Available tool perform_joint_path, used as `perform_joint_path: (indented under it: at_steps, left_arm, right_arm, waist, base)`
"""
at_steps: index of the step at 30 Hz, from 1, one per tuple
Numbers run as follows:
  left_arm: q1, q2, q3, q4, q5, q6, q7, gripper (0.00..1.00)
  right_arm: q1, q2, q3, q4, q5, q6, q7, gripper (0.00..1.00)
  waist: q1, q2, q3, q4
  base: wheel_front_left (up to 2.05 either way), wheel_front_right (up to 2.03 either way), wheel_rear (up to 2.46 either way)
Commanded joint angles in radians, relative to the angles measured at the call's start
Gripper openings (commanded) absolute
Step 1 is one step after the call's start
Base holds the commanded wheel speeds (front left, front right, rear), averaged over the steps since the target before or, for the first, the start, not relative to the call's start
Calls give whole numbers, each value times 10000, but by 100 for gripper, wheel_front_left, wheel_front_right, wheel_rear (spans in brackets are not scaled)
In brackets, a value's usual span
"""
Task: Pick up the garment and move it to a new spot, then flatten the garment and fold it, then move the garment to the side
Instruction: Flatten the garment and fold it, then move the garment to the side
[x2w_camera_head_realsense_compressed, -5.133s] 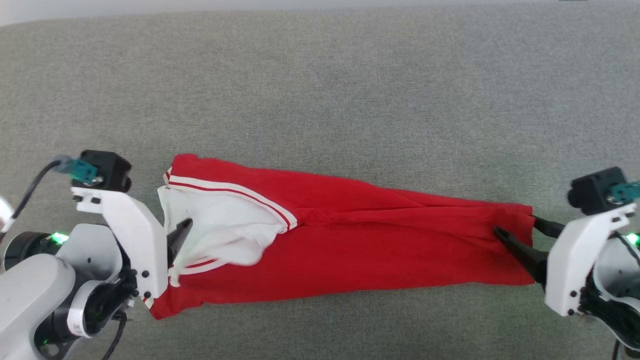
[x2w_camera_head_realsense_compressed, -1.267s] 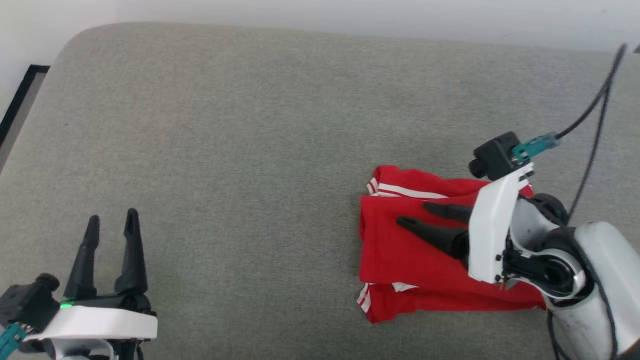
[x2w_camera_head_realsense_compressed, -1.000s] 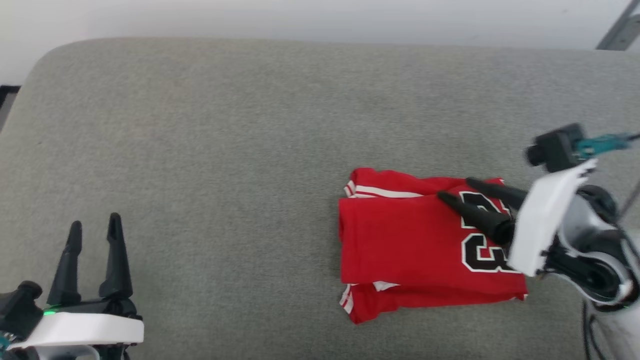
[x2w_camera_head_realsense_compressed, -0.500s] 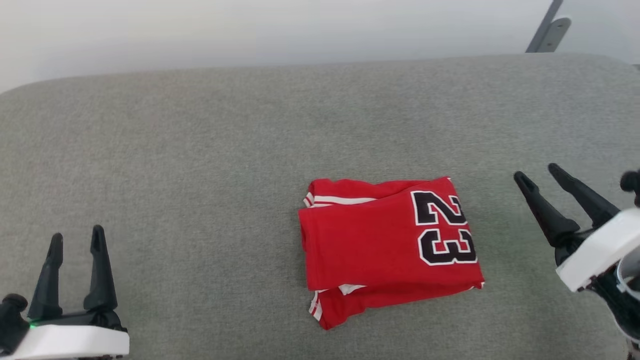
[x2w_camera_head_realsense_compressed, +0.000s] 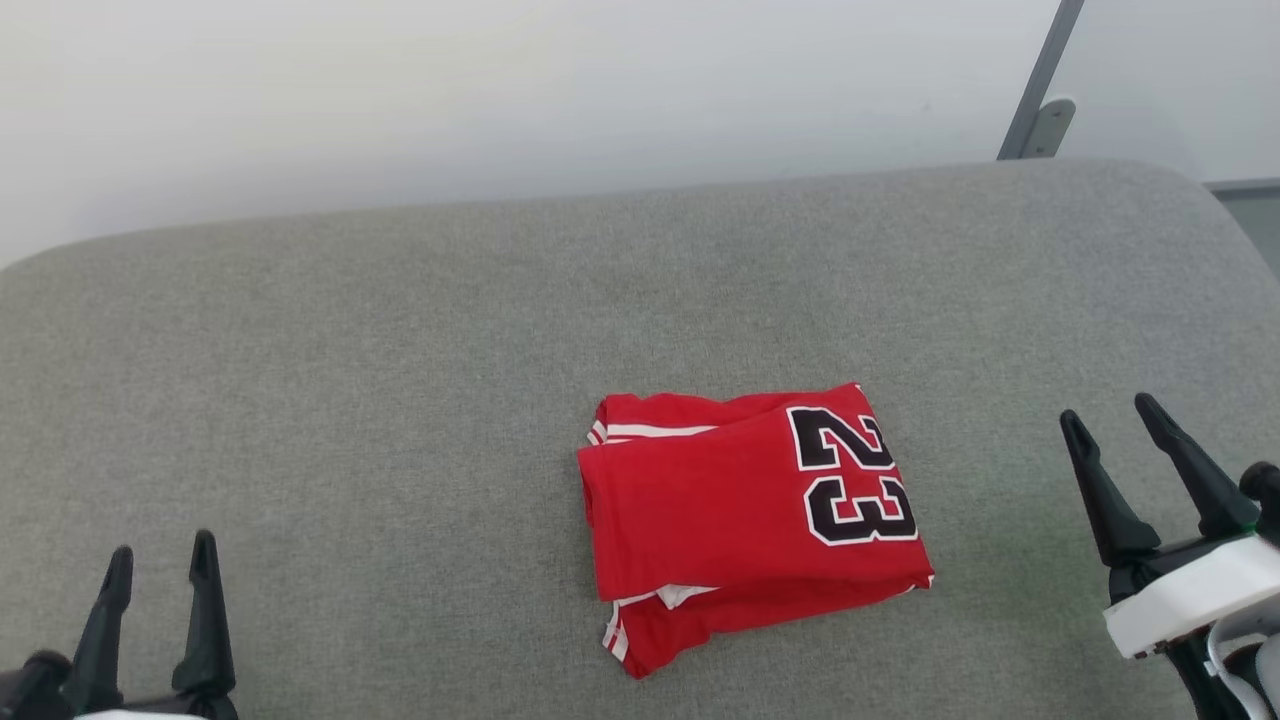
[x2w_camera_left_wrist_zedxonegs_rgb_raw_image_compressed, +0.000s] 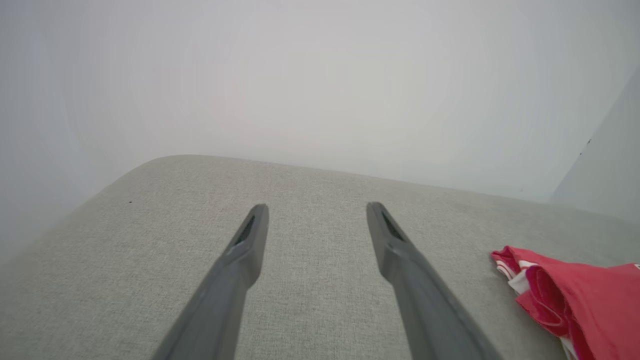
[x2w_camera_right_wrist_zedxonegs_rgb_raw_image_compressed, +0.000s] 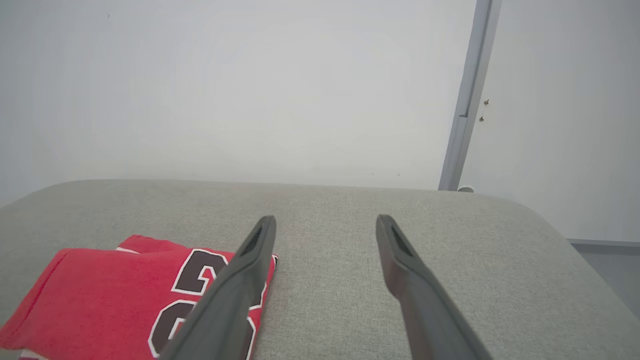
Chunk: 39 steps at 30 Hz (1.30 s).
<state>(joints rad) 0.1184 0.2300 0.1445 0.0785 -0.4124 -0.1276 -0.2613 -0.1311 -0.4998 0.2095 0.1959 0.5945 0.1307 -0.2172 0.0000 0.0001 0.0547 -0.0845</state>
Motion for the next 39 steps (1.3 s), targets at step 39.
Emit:
perform_joint_path:
  at_steps: [39]
  left_arm:
    - [1004, -229, -329, 568, -85, -29, -49, 100]
  right_arm:
    - [2169, 1843, -1928, -499, -1341, 1, -489, 100]
  waist:
    - [0, -1, -842, 677]
  base:
    - [0, 0, 0]
